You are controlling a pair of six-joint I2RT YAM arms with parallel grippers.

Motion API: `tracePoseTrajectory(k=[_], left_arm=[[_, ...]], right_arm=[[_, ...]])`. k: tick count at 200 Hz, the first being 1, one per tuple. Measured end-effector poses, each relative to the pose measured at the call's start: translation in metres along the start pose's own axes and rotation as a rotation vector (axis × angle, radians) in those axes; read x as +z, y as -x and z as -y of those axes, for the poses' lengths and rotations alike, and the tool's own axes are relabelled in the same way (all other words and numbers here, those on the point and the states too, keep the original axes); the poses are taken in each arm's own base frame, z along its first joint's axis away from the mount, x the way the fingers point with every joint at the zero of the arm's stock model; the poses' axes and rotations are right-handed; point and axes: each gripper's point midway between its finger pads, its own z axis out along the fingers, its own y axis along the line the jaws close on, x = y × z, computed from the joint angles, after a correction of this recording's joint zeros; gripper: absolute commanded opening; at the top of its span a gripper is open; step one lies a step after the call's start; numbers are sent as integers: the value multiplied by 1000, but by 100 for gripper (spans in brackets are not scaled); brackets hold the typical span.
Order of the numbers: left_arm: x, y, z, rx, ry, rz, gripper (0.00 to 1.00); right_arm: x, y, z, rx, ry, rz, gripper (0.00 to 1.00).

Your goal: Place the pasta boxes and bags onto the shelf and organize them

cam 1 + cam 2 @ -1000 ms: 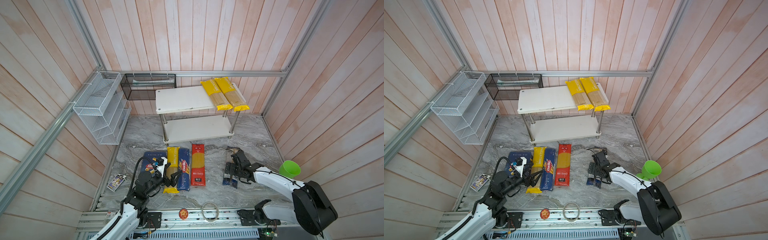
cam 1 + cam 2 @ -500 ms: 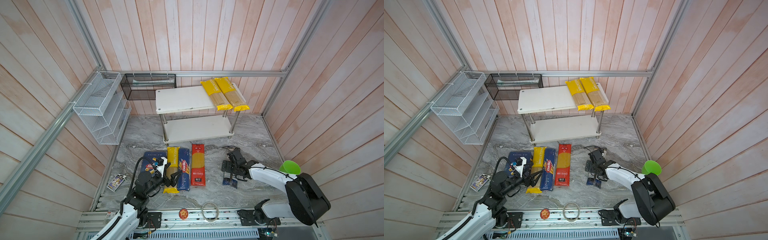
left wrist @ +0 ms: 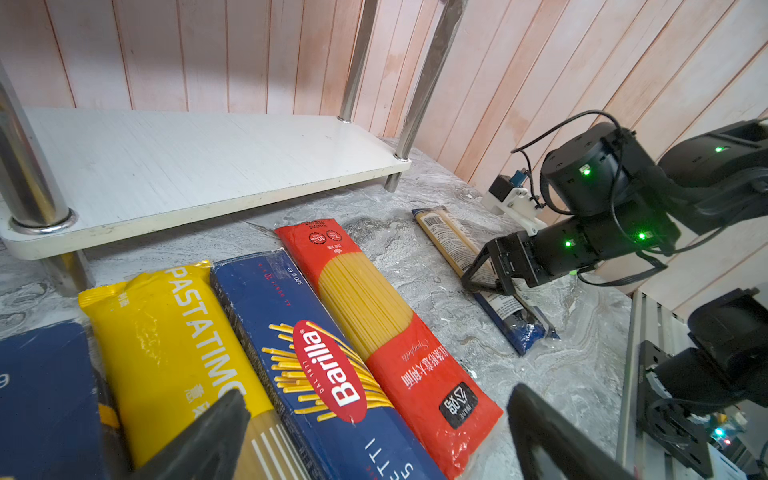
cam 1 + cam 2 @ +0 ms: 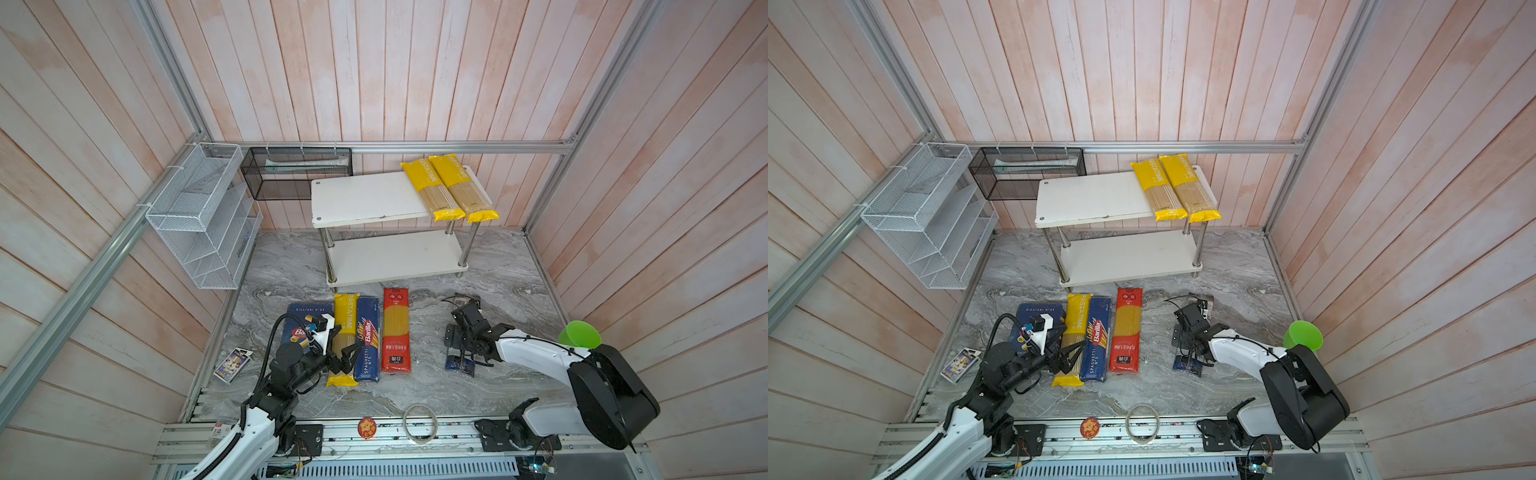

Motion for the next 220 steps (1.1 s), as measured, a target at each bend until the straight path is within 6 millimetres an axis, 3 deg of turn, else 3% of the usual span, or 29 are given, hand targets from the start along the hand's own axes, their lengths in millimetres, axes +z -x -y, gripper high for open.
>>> tracePoseTrajectory(k=[88, 220], left_arm=[[0, 1, 0, 2, -1, 5, 100], [0, 1, 0, 2, -1, 4, 100]], right_arm=[[0, -1, 1, -13, -13, 13, 73], [-8, -3, 3, 11, 39, 57, 58]])
